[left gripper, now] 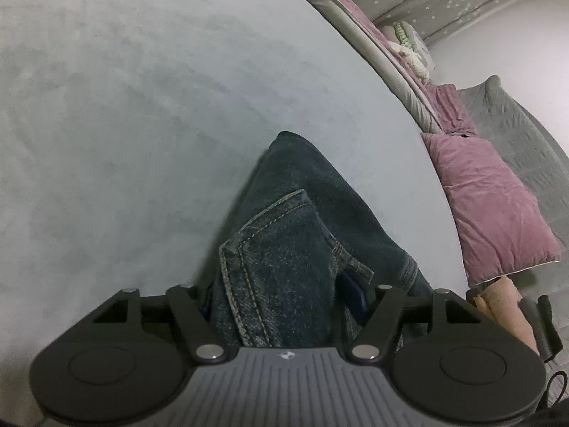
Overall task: Fold clothes
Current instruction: 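Grasp the folded jeans bundle with both grippers and lift it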
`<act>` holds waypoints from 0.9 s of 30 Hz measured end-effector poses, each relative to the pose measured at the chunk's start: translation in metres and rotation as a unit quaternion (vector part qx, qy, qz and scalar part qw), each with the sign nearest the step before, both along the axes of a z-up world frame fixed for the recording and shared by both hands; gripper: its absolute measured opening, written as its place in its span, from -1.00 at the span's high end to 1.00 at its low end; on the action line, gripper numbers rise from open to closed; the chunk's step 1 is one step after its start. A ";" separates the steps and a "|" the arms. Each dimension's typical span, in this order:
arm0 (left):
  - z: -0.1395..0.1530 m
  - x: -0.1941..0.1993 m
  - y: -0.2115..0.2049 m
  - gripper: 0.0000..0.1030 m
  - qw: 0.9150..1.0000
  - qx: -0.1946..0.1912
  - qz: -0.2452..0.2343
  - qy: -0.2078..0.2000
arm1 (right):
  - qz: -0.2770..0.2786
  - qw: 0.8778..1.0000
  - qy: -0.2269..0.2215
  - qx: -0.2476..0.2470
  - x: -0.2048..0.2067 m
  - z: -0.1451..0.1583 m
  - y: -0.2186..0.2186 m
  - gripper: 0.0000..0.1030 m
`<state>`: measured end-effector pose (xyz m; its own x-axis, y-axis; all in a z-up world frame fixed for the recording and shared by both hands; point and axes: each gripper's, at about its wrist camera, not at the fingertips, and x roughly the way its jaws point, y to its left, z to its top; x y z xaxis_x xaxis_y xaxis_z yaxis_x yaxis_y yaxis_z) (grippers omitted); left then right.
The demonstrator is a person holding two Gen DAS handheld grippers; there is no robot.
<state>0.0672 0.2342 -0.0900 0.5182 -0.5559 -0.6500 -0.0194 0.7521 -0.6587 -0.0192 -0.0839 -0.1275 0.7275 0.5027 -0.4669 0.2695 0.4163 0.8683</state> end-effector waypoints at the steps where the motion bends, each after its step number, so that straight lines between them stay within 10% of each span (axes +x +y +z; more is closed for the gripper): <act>1: 0.002 -0.001 -0.001 -0.14 1.000 0.004 0.000 -0.002 | 0.000 1.000 -0.003 -0.002 0.000 0.001 0.000 -0.81; 8: 0.018 -0.009 -0.007 0.20 1.000 0.018 0.003 -0.022 | -0.005 1.000 -0.010 0.023 -0.015 0.009 -0.008 -0.37; 27: 0.079 -0.028 -0.070 0.26 0.996 0.050 -0.020 -0.065 | -0.029 0.998 -0.043 0.033 -0.067 0.054 -0.063 -0.37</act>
<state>0.0389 0.1643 -0.0110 0.5806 -0.5134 -0.6320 0.0929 0.8129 -0.5749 -0.0864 -0.1472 -0.0731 0.7929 0.4856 -0.3682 0.2144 0.3433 0.9144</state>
